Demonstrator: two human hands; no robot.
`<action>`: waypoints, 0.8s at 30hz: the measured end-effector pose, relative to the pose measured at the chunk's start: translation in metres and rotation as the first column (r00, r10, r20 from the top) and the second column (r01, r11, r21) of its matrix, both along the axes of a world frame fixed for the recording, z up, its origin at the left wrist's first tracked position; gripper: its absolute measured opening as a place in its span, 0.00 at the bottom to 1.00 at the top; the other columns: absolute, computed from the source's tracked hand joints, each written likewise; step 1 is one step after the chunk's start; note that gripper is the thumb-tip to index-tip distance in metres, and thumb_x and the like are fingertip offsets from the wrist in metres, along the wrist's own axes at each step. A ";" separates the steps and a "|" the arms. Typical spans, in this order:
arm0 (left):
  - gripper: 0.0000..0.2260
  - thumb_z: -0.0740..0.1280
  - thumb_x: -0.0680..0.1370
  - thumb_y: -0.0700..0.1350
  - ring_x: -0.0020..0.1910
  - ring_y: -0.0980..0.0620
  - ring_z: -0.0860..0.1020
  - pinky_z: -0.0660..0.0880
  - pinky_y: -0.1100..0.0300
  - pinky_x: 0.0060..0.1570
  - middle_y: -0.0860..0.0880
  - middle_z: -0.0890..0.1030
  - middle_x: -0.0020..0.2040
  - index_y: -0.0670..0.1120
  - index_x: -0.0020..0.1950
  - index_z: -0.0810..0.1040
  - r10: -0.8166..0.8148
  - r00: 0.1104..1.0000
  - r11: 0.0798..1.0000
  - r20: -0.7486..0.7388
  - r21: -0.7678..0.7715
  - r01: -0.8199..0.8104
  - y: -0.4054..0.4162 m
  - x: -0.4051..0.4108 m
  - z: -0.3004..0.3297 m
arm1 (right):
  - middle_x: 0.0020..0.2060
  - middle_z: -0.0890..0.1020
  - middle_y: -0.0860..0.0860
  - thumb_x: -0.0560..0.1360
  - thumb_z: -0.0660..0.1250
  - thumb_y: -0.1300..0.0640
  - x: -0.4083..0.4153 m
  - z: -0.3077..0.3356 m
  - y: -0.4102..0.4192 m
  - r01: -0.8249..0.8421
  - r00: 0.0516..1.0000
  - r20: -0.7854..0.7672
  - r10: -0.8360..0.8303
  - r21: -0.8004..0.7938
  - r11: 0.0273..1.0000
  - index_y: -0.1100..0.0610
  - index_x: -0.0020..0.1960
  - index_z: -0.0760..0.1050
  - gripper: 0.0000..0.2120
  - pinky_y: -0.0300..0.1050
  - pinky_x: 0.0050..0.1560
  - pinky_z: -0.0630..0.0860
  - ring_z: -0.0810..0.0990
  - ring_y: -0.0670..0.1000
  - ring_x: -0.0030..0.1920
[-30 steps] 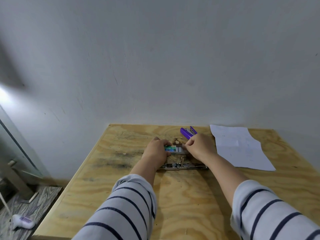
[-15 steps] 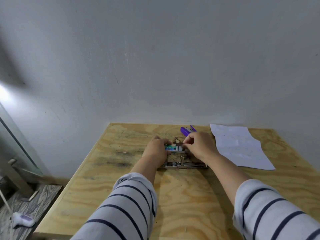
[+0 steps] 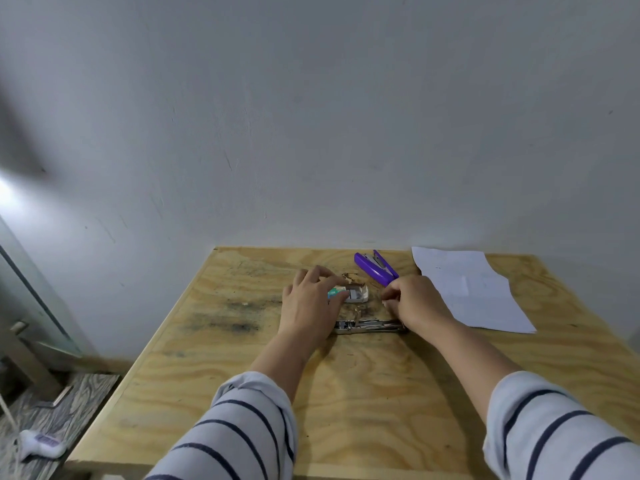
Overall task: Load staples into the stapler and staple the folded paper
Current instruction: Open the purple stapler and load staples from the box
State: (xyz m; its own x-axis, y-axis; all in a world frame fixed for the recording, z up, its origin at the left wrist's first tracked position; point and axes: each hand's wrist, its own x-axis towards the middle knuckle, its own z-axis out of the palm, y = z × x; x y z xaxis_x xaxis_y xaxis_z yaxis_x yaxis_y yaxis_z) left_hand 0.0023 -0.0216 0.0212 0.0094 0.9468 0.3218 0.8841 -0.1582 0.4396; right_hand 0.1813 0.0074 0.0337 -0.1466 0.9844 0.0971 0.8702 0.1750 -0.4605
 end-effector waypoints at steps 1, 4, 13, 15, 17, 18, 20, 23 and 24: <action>0.14 0.56 0.80 0.56 0.60 0.53 0.69 0.66 0.53 0.57 0.56 0.75 0.58 0.56 0.60 0.77 -0.036 0.999 0.998 -0.013 0.045 0.036 -0.006 0.001 -0.001 | 0.61 0.79 0.56 0.73 0.70 0.60 0.001 -0.001 -0.001 -0.006 1.000 -0.008 0.006 0.011 1.000 0.57 0.58 0.79 0.13 0.45 0.57 0.75 0.75 0.55 0.62; 0.18 0.52 0.77 0.61 0.57 0.55 0.72 0.66 0.55 0.56 0.58 0.78 0.53 0.55 0.54 0.77 -0.121 0.989 0.987 -0.082 0.099 0.129 -0.022 0.001 -0.009 | 0.59 0.80 0.55 0.73 0.70 0.61 0.002 -0.001 -0.006 -0.019 0.996 -0.081 0.023 0.050 0.999 0.56 0.55 0.80 0.11 0.45 0.56 0.74 0.76 0.53 0.61; 0.14 0.62 0.73 0.61 0.57 0.55 0.73 0.65 0.57 0.56 0.58 0.79 0.54 0.57 0.54 0.77 -0.146 0.980 0.984 -0.138 0.086 0.159 -0.025 -0.001 -0.017 | 0.49 0.83 0.50 0.72 0.71 0.61 -0.003 0.000 -0.030 -0.141 0.970 -0.181 0.163 0.128 0.982 0.56 0.53 0.82 0.10 0.26 0.41 0.66 0.75 0.41 0.43; 0.13 0.64 0.74 0.59 0.57 0.54 0.74 0.66 0.57 0.56 0.57 0.80 0.54 0.57 0.54 0.77 -0.154 0.980 0.982 -0.123 0.091 0.166 -0.026 -0.001 -0.017 | 0.47 0.83 0.50 0.71 0.72 0.59 -0.004 -0.001 -0.035 -0.174 0.969 -0.153 0.195 0.139 0.975 0.56 0.51 0.82 0.09 0.27 0.40 0.66 0.73 0.39 0.38; 0.11 0.65 0.74 0.58 0.56 0.53 0.75 0.67 0.56 0.56 0.56 0.81 0.54 0.56 0.53 0.78 -0.162 0.982 0.980 -0.101 0.101 0.172 -0.028 -0.001 -0.017 | 0.47 0.83 0.50 0.71 0.72 0.58 -0.005 -0.003 -0.039 -0.184 0.970 -0.132 0.205 0.157 0.970 0.56 0.51 0.82 0.09 0.31 0.41 0.68 0.74 0.39 0.38; 0.11 0.66 0.74 0.57 0.56 0.53 0.76 0.67 0.56 0.56 0.56 0.81 0.53 0.56 0.53 0.78 -0.162 0.982 0.979 -0.095 0.108 0.172 -0.028 -0.001 -0.017 | 0.47 0.83 0.50 0.71 0.72 0.58 -0.005 -0.003 -0.041 -0.180 0.973 -0.117 0.201 0.168 0.969 0.56 0.52 0.82 0.09 0.33 0.43 0.69 0.75 0.42 0.40; 0.11 0.67 0.74 0.56 0.56 0.52 0.76 0.68 0.56 0.57 0.55 0.81 0.54 0.55 0.53 0.79 -0.159 0.983 0.980 -0.090 0.110 0.168 -0.029 -0.001 -0.017 | 0.48 0.82 0.50 0.72 0.71 0.57 -0.007 -0.005 -0.045 -0.169 0.979 -0.078 0.188 0.201 0.965 0.55 0.53 0.82 0.10 0.37 0.44 0.70 0.76 0.47 0.46; 0.10 0.67 0.74 0.55 0.56 0.52 0.75 0.68 0.56 0.57 0.54 0.81 0.54 0.55 0.53 0.79 -0.162 0.983 0.980 -0.080 0.103 0.170 -0.030 0.000 -0.014 | 0.50 0.81 0.49 0.73 0.70 0.55 -0.009 -0.007 -0.049 -0.165 0.985 -0.007 0.172 0.257 0.952 0.54 0.54 0.81 0.10 0.36 0.41 0.65 0.76 0.48 0.50; 0.10 0.68 0.74 0.54 0.56 0.52 0.75 0.68 0.56 0.57 0.54 0.81 0.54 0.54 0.53 0.79 -0.165 0.983 0.980 -0.076 0.102 0.172 -0.030 0.000 -0.014 | 0.50 0.81 0.49 0.73 0.70 0.54 -0.010 -0.007 -0.050 -0.166 0.986 0.014 0.168 0.272 0.948 0.54 0.54 0.81 0.10 0.37 0.41 0.65 0.76 0.49 0.51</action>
State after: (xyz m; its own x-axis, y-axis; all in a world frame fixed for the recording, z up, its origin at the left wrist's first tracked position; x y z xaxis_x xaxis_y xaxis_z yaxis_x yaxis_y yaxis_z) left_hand 0.0020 -0.0515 0.0071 0.1908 0.8895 0.4151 0.8675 -0.3507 0.3528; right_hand 0.1717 -0.0430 0.0263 -0.3045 0.8821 0.3594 0.8136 0.4371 -0.3835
